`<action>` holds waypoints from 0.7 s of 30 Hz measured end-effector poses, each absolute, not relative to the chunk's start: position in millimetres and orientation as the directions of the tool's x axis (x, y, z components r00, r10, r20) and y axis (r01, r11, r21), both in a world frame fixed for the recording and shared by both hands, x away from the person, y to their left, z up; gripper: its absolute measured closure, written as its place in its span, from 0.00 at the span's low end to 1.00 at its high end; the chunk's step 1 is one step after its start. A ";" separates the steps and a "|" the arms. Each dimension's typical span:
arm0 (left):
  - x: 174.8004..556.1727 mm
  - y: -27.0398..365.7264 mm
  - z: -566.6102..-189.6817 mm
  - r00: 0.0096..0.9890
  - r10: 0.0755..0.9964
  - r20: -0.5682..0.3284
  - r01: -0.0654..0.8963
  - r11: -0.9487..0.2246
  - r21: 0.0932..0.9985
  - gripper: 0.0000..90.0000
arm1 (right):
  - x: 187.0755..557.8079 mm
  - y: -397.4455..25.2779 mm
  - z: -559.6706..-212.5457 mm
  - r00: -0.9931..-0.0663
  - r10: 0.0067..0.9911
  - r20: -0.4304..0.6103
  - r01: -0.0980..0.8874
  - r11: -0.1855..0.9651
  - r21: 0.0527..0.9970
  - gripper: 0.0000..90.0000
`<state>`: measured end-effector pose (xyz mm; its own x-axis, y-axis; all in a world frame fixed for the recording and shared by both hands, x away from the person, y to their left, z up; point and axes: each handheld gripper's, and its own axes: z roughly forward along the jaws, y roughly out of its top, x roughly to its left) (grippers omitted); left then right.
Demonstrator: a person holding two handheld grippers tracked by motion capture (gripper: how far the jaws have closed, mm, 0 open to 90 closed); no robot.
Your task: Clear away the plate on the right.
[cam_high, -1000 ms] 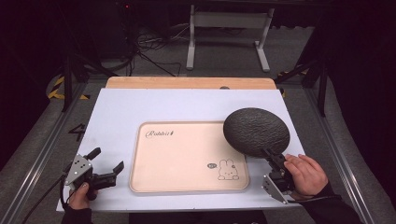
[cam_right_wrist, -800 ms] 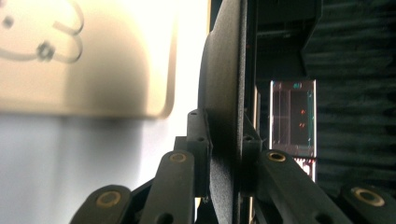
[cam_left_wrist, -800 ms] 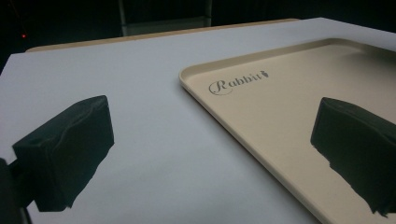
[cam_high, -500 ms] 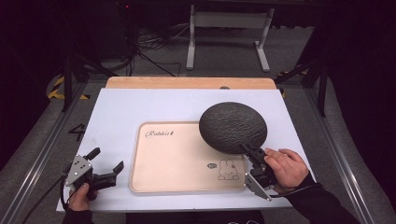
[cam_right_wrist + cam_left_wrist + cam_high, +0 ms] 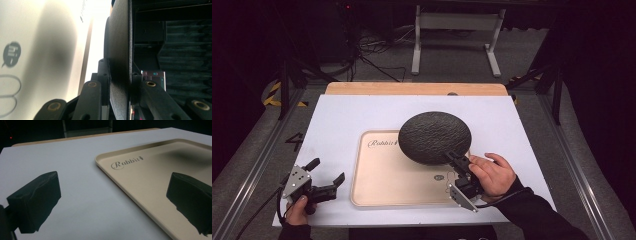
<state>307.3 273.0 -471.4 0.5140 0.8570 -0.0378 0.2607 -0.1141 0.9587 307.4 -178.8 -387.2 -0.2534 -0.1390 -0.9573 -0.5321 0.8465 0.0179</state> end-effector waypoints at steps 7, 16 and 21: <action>307.1 273.0 -471.4 0.515 0.856 -0.037 0.260 -0.115 0.959 0.00 | 309.3 -160.5 -388.7 -0.260 -0.152 -0.954 -0.554 0.832 0.018 0.87; 306.9 273.0 -471.4 0.516 0.856 -0.034 0.258 -0.118 0.959 0.00 | 307.4 -140.0 -397.8 -0.275 -0.168 -0.946 -0.587 0.809 0.027 0.86; 307.1 273.0 -471.4 0.517 0.855 -0.035 0.258 -0.117 0.959 0.00 | 304.3 -130.8 -410.2 -0.284 -0.174 -0.943 -0.607 0.794 0.036 0.86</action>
